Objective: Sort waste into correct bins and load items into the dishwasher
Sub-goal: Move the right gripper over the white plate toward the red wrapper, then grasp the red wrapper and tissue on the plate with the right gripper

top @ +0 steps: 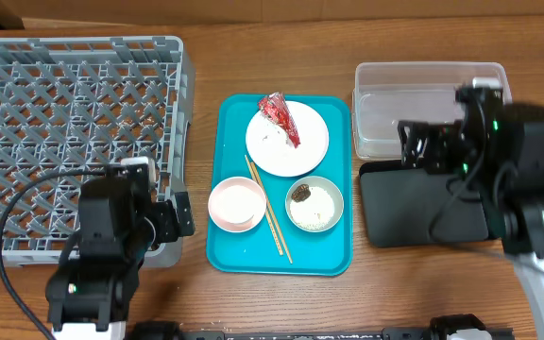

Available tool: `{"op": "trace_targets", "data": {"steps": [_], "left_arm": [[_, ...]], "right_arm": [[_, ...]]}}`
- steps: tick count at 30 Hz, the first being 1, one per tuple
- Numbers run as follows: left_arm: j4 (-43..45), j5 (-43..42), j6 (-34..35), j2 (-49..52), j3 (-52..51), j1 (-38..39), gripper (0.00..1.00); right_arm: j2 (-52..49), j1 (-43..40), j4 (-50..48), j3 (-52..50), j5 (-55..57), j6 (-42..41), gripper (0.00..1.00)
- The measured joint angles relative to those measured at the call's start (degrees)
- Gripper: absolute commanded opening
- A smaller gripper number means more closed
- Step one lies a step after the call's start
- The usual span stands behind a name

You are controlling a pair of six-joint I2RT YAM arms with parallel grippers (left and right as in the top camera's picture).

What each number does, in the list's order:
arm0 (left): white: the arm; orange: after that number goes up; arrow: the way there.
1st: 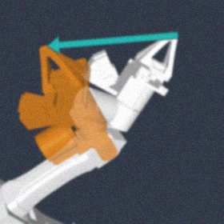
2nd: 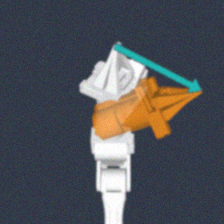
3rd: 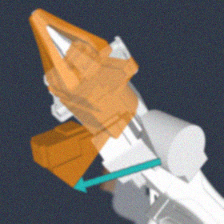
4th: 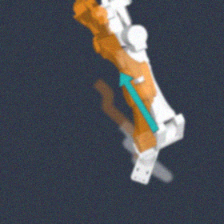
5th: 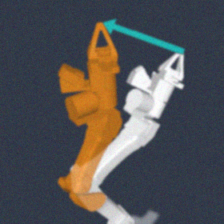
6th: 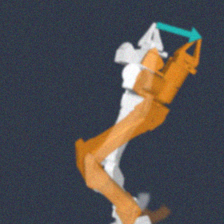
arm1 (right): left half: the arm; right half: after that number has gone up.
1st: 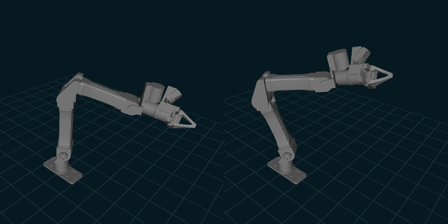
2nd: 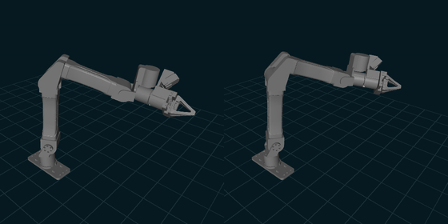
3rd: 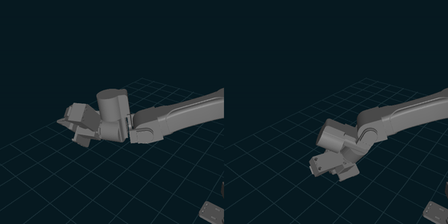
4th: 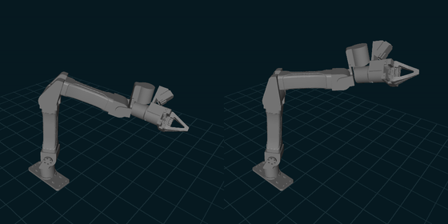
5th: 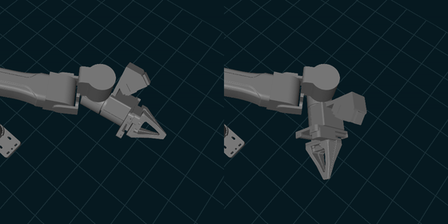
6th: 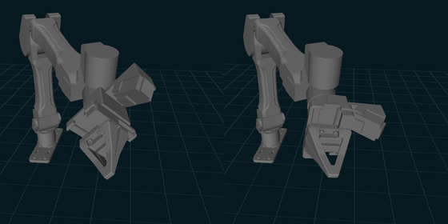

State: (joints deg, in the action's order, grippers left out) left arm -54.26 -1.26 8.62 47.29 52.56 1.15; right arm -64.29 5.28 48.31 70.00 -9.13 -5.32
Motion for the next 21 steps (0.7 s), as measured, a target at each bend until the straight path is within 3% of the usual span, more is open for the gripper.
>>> {"op": "trace_targets", "data": {"steps": [8,14,18,21], "left_arm": [[-2.62,-0.02,0.04,1.86,3.08,-0.24,1.00],[-6.25,-0.52,0.17,3.91,3.19,-7.39,1.00],[-6.32,-1.62,0.24,5.22,3.21,-10.27,1.00],[-6.21,-1.77,0.24,5.22,3.23,-10.25,1.00]], "right_arm": [[-10.29,1.97,-4.15,0.87,-10.40,1.27,1.00],[-16.02,17.33,-6.08,4.33,-4.35,1.88,1.00],[-25.66,27.47,-14.05,7.45,1.46,2.12,0.89],[-31.85,29.99,-17.88,7.72,3.21,1.90,0.87]]}}
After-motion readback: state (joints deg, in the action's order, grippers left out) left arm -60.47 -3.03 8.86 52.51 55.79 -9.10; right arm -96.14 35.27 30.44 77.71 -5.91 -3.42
